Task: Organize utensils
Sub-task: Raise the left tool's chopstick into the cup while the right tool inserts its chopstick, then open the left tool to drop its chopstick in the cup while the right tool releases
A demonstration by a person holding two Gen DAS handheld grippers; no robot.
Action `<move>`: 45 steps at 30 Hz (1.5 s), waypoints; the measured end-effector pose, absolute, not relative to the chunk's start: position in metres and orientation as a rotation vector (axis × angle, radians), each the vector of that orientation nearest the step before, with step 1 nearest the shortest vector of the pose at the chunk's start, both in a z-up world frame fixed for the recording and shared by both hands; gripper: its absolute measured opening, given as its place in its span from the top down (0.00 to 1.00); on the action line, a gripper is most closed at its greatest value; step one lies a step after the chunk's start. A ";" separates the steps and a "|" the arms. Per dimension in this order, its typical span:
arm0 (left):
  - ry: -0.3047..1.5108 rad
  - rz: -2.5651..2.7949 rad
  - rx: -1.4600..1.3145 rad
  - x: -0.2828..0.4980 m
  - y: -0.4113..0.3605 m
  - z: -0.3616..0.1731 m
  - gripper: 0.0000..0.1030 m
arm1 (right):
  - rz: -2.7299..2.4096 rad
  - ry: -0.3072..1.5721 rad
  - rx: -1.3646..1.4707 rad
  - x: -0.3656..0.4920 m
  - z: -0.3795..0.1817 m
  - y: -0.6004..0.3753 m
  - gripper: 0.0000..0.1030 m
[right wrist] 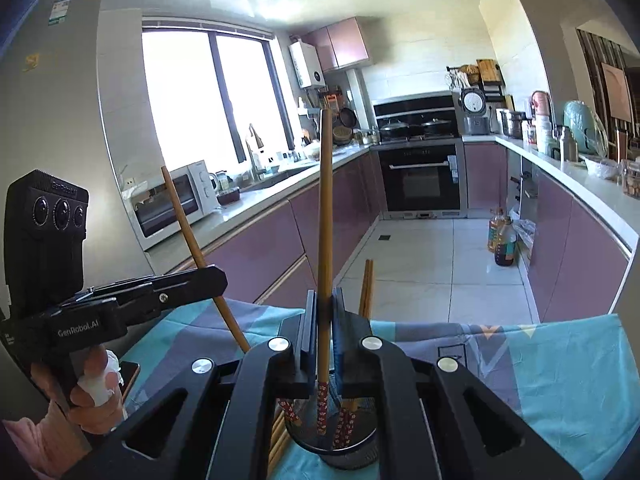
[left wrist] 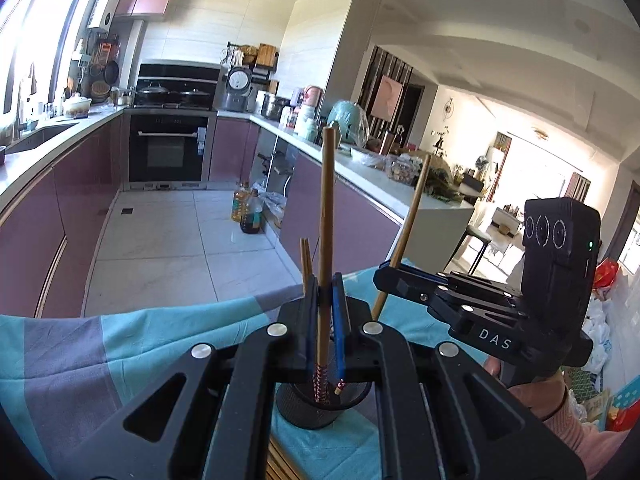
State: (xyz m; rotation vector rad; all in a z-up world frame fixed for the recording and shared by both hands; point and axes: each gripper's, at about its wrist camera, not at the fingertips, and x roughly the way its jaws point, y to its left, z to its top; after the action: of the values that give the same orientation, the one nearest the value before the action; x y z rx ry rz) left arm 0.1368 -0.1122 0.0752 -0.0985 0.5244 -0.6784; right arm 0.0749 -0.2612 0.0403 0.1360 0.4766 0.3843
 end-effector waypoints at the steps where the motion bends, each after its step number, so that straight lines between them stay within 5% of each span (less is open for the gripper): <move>1: 0.534 -0.678 -0.096 0.139 -0.114 0.072 0.93 | 0.381 0.486 0.135 0.076 0.036 -0.260 0.94; 21: 0.750 -0.677 0.027 0.178 -0.145 0.007 0.93 | 0.349 0.714 0.106 0.106 -0.017 -0.253 0.94; 31: 0.805 -0.657 -0.005 0.198 -0.146 -0.012 0.92 | 0.334 0.718 0.117 0.109 -0.023 -0.250 0.82; 36: 0.790 -0.639 -0.030 0.197 -0.135 -0.015 0.87 | 0.330 0.693 0.112 0.100 -0.019 -0.249 0.77; 40: 0.722 -0.601 -0.021 0.180 -0.119 -0.012 0.70 | 0.354 0.641 0.091 0.079 -0.009 -0.246 0.72; 45: 0.673 -0.540 -0.026 0.156 -0.087 -0.013 0.61 | 0.433 0.594 0.047 0.044 0.000 -0.232 0.62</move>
State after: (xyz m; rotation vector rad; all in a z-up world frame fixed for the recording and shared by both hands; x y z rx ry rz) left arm 0.1558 -0.0874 -0.0132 -0.0262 0.6731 -0.5396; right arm 0.0435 -0.2316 -0.0002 0.0474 0.5942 0.4327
